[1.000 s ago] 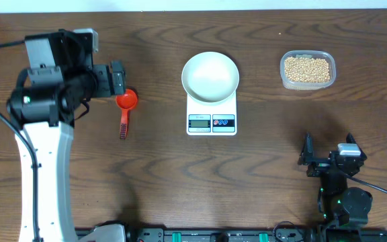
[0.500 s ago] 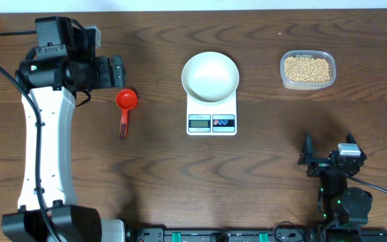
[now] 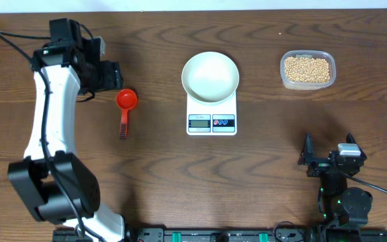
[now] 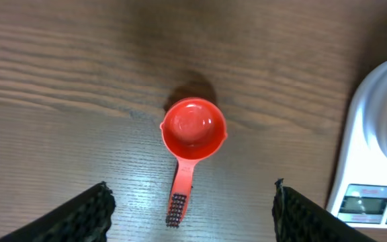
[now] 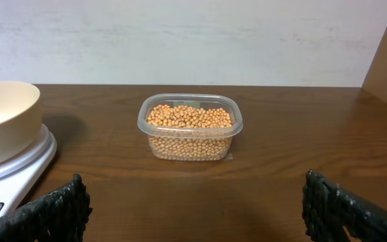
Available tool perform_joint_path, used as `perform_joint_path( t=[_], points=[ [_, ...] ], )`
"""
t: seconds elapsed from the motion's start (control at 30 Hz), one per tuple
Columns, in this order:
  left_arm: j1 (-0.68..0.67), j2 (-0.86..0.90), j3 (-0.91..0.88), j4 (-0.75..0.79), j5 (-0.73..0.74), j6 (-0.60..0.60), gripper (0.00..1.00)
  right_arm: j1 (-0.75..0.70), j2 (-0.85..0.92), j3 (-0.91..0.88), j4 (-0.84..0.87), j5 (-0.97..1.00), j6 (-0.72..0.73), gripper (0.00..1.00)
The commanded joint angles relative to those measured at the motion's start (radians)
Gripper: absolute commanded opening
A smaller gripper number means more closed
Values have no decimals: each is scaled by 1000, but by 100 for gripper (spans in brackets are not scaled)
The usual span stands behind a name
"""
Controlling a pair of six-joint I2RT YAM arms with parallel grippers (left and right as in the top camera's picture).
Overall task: Scoop item into bowl and weigh 50g on scale
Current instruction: 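Lower the left gripper and grasp the red scoop's rim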
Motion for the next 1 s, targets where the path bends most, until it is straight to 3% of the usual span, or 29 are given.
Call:
perform_joint_path(
  t=[0.0,0.5,0.97],
  points=[
    [15,56,12,5,-10,-3,70,6,-6,-2,-4,11,-11,99],
    [22,245,2,75,-9,-5,42,6,-6,-2,-4,11,-11,99],
    [20,291,-36,155,-9,-8,39,6,-5,-2,-4,11,-11,99]
  ],
)
